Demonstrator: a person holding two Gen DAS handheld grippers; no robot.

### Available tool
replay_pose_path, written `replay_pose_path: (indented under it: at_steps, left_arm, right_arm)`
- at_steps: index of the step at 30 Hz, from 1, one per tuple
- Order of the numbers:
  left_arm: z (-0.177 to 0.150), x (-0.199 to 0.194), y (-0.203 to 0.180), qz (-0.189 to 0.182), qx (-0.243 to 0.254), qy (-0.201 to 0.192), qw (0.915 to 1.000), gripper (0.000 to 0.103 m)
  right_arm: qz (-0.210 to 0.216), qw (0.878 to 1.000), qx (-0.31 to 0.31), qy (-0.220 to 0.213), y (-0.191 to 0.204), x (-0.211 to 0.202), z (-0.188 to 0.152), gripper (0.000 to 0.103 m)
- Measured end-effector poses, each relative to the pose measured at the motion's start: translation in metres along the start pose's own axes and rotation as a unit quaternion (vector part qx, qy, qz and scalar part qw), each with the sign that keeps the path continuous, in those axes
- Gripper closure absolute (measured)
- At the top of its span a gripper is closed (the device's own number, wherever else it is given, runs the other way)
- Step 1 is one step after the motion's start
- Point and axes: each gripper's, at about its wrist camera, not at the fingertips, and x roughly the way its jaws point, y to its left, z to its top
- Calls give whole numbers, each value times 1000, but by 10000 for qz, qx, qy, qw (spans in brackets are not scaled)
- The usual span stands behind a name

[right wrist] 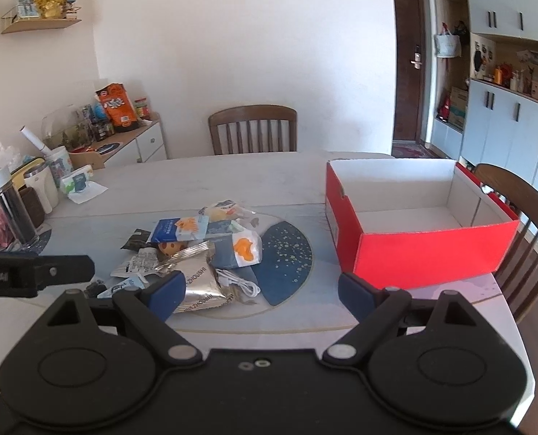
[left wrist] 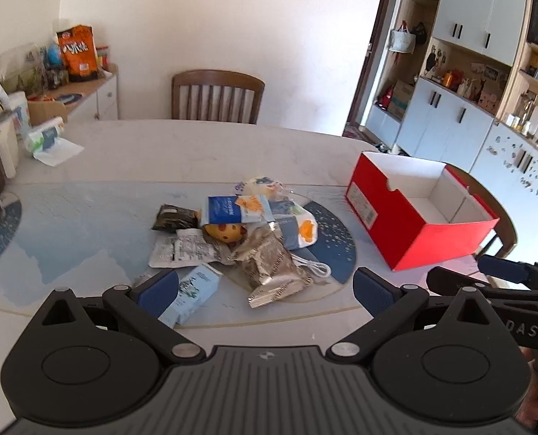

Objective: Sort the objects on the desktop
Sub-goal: 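Reach both grippers toward the snack pile on the table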

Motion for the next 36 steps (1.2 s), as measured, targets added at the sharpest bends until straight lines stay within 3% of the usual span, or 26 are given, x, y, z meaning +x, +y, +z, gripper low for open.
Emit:
replay_pose_path:
  at_steps: [7,17,29,36]
  left_arm:
    - [-2,3,-3,448,29,-148,9989,0]
    - [-6,12,3,697,-56,-320,9970,0]
    - [-11,61,61,795,19,77,9968,0]
    - [-20,87,97,667,-10,373,9971,1]
  right_arm:
    - [303,9990,-324,-82,0,-1,1,12]
    - [774,9947,-676,-77,7,17,5,13]
    - [753,9954,-568,147,32,74,4,16]
    - [688,9946,-572,531,52,115,-2,16]
